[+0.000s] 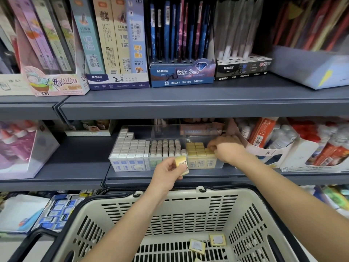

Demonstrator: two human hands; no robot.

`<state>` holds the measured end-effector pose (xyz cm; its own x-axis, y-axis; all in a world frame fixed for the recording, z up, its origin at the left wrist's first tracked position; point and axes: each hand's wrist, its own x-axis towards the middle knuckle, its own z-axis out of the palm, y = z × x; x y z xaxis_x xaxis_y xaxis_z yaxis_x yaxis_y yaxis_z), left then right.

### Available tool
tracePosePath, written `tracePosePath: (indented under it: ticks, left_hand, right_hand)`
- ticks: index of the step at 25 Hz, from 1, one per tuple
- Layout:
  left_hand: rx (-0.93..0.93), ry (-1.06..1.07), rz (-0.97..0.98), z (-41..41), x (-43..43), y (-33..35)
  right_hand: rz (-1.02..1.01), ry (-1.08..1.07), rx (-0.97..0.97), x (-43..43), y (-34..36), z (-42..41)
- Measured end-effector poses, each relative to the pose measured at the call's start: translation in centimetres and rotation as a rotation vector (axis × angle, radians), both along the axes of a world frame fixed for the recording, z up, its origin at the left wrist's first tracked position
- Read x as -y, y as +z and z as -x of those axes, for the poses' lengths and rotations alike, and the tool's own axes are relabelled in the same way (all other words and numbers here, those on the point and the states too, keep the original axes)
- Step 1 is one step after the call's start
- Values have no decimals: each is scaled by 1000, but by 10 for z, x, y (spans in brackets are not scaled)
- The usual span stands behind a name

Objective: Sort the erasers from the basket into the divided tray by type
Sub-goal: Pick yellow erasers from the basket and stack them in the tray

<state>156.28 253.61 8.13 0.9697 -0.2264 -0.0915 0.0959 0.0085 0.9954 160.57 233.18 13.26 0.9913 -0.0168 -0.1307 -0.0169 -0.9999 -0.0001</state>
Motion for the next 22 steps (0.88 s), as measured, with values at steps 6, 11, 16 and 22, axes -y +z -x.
tracePosePath:
  ticks: [6, 11, 16, 22]
  left_hand:
    - [47, -26, -43, 1, 6, 5]
    - [77, -87, -92, 3, 16, 13]
    - [79, -54, -168, 12, 4, 14]
    - [74, -34, -163, 39, -23, 12]
  right_hand:
    - [-341, 135, 270, -16, 0, 25]
    - [-582, 261, 140, -34, 4, 48]
    - [-568, 43, 171, 0, 29, 36]
    - [-135, -98, 140, 12, 30, 2]
